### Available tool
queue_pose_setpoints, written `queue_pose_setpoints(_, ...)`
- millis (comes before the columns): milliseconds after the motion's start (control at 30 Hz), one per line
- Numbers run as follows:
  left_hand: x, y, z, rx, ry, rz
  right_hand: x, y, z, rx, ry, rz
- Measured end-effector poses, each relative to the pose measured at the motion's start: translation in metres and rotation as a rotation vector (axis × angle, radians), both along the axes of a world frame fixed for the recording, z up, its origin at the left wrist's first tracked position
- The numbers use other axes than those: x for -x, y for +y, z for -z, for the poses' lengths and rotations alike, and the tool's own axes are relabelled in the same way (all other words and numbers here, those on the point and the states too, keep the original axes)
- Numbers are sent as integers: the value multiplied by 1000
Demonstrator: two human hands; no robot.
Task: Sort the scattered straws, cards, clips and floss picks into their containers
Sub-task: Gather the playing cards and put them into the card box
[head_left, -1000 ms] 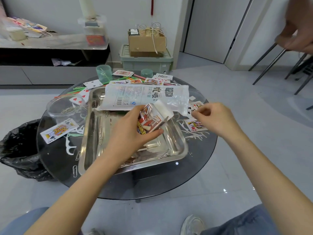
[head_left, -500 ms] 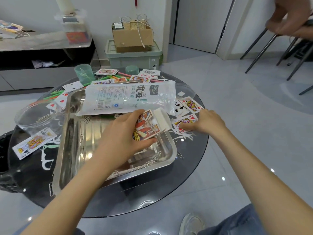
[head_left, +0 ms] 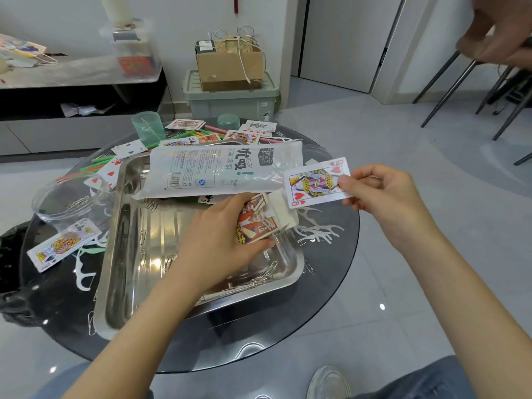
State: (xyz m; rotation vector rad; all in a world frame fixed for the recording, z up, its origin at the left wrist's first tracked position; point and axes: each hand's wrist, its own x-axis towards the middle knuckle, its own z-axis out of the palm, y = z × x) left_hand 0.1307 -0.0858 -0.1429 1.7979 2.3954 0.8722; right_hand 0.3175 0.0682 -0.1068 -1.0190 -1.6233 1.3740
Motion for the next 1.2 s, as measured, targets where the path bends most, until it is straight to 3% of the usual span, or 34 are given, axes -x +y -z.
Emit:
queue_pose_setpoints(433,-4,0,2,3,-169,7,6,-20,-1,-83,-19,-118)
queue_pose_setpoints(1000,-5,0,2,-11,-172,90,14,-25,-3,-82,-154,-207)
queue_pose_setpoints(1067,-8,1,2,-30,-168,92,23,-37,1,-159,-198,-211)
queue_pose_setpoints(1200,-9,3,3,-97,-240,36,31,-58,11,-584,-408,-295)
